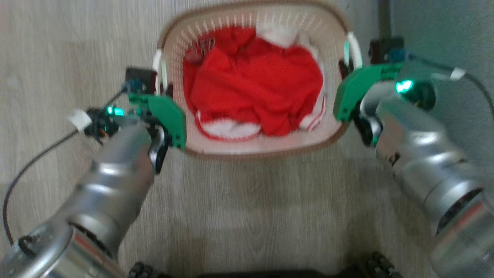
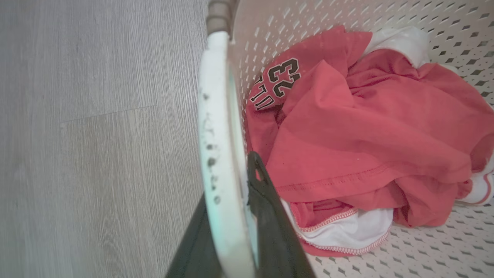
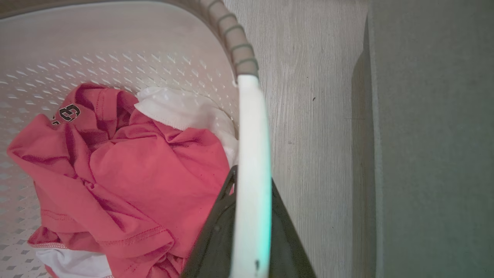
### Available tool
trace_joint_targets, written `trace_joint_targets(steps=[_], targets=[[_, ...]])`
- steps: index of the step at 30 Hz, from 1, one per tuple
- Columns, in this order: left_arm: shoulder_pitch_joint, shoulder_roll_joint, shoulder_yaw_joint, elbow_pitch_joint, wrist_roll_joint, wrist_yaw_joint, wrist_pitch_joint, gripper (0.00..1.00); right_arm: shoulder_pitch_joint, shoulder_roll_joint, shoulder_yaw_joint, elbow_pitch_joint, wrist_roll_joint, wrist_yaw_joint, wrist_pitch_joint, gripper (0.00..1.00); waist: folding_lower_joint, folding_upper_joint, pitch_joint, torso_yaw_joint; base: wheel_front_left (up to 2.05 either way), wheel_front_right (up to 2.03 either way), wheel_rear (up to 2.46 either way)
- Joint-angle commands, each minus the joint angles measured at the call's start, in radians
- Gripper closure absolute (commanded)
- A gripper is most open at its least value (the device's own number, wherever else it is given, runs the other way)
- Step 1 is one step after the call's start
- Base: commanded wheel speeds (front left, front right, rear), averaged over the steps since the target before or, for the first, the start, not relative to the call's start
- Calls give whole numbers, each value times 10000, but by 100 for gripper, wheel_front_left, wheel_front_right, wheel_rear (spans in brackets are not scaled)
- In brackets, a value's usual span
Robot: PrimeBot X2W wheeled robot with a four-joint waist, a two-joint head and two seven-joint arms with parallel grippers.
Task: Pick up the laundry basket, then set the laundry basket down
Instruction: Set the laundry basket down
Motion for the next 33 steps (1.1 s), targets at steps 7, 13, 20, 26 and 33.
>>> trace_joint_targets(steps=[7,13,20,26,33], targets=[[-1050,225,220,-57,297,45,-231,100,-722,-139,-916,-110,-1151,25,-216,100,-3,0,2161,326,0,0,0],[-1153,182,216,-87,383,57,-246,100,-680,-165,-1489,-109,-1844,25,-217,100,-3,0,2511,372,0,0,0],[-1152,149,263,-269,545,109,-250,100,-587,-94,-2306,-109,-2733,25,-217,100,-3,0,2854,396,0,0,0],[-1268,136,331,-368,682,140,-251,100,-652,-34,-2986,-108,-3463,25,-217,100,-3,0,3152,398,0,0,0],[-1387,131,434,-397,848,166,-252,100,-674,26,-3751,-108,-4266,25,-217,100,-3,0,3318,394,0,0,0]])
